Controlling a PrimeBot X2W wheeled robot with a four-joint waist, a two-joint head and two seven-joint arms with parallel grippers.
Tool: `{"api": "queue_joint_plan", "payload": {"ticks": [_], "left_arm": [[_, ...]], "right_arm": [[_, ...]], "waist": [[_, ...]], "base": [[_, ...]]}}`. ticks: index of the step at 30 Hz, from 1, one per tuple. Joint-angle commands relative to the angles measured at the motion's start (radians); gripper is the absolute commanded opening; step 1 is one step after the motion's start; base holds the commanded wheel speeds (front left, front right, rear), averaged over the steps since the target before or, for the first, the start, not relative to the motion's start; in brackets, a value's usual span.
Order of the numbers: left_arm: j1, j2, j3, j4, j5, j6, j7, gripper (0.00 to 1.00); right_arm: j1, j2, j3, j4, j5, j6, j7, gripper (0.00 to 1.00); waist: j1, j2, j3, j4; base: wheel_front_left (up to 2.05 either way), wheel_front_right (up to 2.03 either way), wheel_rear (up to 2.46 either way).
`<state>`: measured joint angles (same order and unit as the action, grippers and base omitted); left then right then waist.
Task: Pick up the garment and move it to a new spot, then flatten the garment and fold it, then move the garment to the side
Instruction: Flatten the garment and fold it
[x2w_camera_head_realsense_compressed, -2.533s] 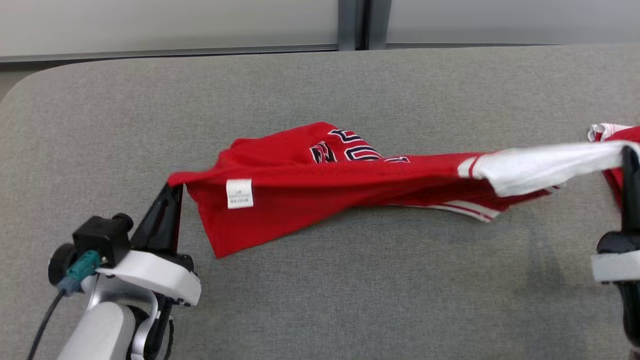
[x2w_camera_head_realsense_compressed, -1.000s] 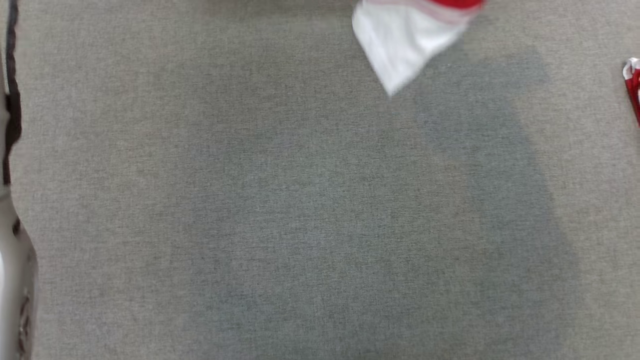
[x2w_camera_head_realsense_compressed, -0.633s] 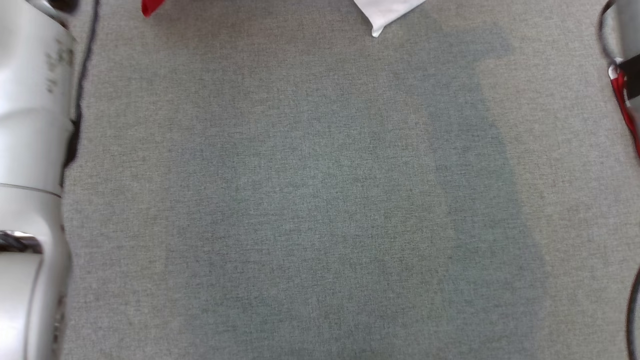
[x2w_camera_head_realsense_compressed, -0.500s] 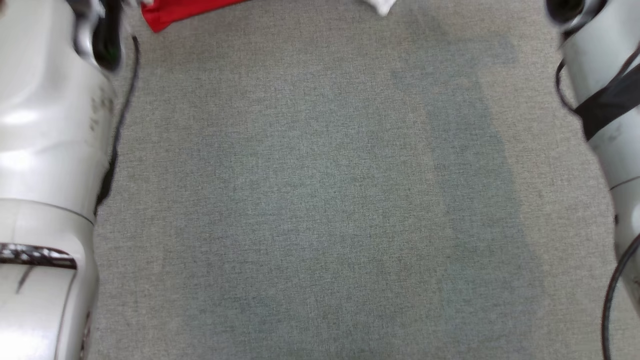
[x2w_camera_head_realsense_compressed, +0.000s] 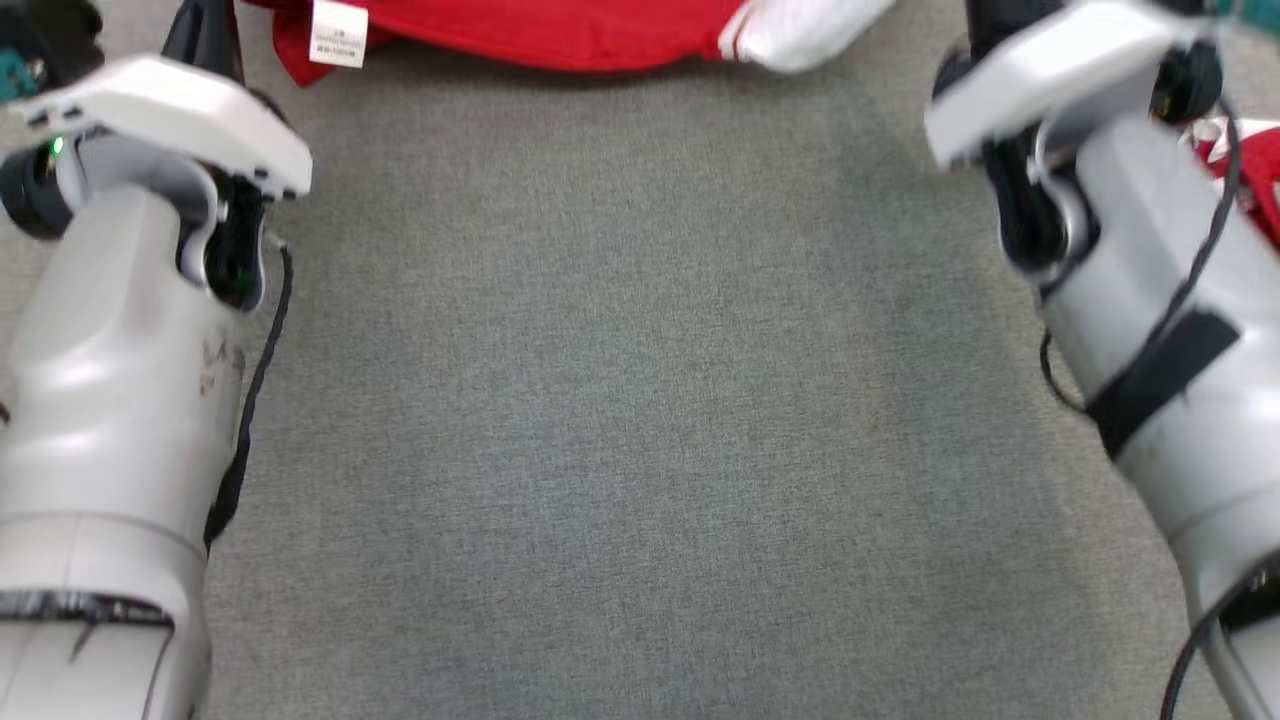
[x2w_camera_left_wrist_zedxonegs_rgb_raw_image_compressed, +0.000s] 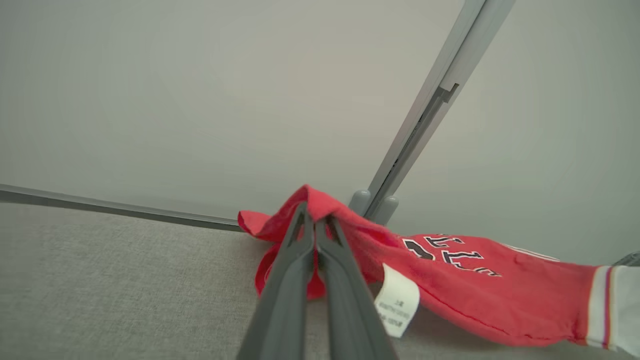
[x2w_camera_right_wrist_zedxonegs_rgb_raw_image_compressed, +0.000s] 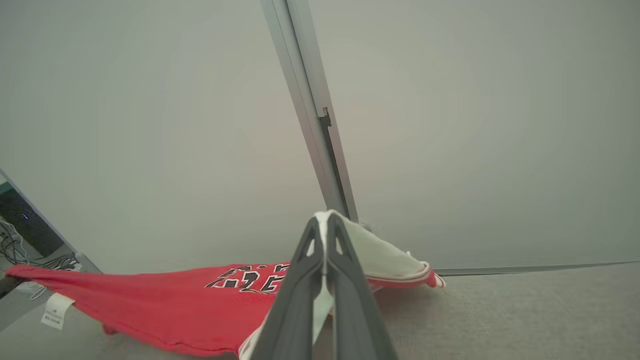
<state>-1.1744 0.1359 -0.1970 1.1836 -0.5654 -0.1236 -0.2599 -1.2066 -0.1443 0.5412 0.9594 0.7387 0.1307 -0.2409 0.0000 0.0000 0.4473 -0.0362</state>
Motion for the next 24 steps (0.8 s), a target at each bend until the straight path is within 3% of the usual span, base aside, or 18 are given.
{"api": "queue_joint_plan", "payload": {"ticks": [1,9,13,19,24], "left_arm": [[0.074,0.017,0.025,-0.063,-0.001,-0.006,-0.006,0.00],[0.400,0.012,0.110,-0.296,0.029,-0.008,-0.006,0.00],[0.582,0.010,0.119,-0.410,0.063,-0.006,-0.006,0.00],[0.832,0.024,0.130,-0.584,0.092,0.024,-0.006,0.00],[1.071,0.045,0.130,-0.808,0.097,0.088,0.077,0.00]], "right_arm": [[0.089,-0.027,0.022,-0.040,0.026,0.000,-0.016,0.00],[0.439,-0.128,-0.005,-0.252,0.065,0.000,-0.024,0.00],[0.648,-0.160,-0.086,-0.390,0.047,0.000,-0.024,0.00],[0.968,-0.156,-0.220,-0.599,0.000,0.000,0.021,0.00],[1.259,-0.080,-0.399,-0.856,-0.099,0.000,0.199,0.00]], "waist": [[0.0000,0.0000,-0.045,0.005],[0.0000,0.0000,-0.156,0.021],[0.0000,0.0000,-0.204,0.020],[0.0000,0.0000,-0.262,0.019],[0.0000,0.0000,-0.310,0.013]], "base": [[0.00,0.00,0.00],[0.00,0.00,0.00],[0.00,0.00,0.00],[0.00,0.00,0.00],[0.00,0.00,0.00]]}}
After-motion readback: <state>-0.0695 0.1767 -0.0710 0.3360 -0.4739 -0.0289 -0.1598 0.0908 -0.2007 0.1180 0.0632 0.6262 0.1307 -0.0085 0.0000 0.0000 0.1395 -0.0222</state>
